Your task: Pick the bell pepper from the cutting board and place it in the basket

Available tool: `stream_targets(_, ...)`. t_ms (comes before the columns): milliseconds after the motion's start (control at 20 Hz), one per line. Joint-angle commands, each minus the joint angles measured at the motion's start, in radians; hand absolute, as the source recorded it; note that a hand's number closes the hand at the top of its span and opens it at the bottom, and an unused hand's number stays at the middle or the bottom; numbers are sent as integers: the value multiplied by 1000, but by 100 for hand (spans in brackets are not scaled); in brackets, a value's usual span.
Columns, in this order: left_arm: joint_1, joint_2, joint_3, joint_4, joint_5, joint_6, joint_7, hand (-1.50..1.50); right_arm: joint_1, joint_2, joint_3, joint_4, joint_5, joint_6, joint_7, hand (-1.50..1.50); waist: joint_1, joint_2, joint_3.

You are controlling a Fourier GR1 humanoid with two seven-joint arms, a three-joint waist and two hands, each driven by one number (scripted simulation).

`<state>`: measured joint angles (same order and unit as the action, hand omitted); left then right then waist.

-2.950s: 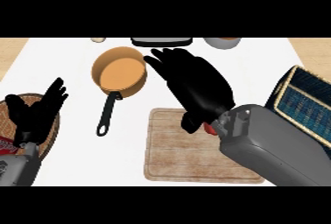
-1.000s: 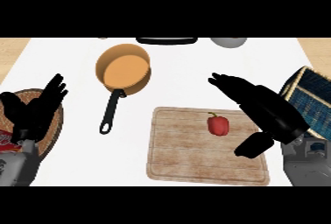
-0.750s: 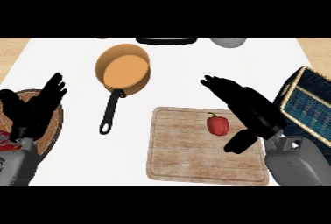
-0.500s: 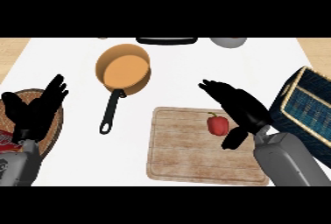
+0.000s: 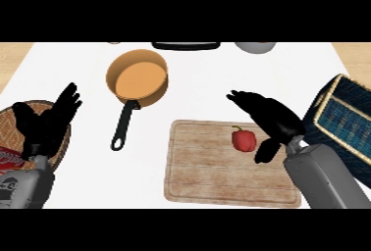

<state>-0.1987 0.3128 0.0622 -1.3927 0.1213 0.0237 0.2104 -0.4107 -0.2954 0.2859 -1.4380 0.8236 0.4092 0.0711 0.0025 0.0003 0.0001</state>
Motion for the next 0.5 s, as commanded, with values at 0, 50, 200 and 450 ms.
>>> stream_targets(0, -3, 14, 39, 21, 1, -44, -15, 0, 65, -19, -24, 10, 36, -30, -93, -150, -2, 0, 0)
stream_targets(50, 65, -17, 12, -117, -4, -10, 56, 0, 18, 6, -39, 31, 28, 15, -72, -150, 2, -1, 0)
stream_targets(200, 11, -7, 41, 26, -30, -33, -29, 0, 103, -7, -48, -100, -10, 76, -77, -150, -5, -1, 0)
stream_targets(450, -11, 9, 85, 35, -8, -81, -2, 0, 87, 28, -47, 29, 51, 5, -186, -150, -1, 0, 0)
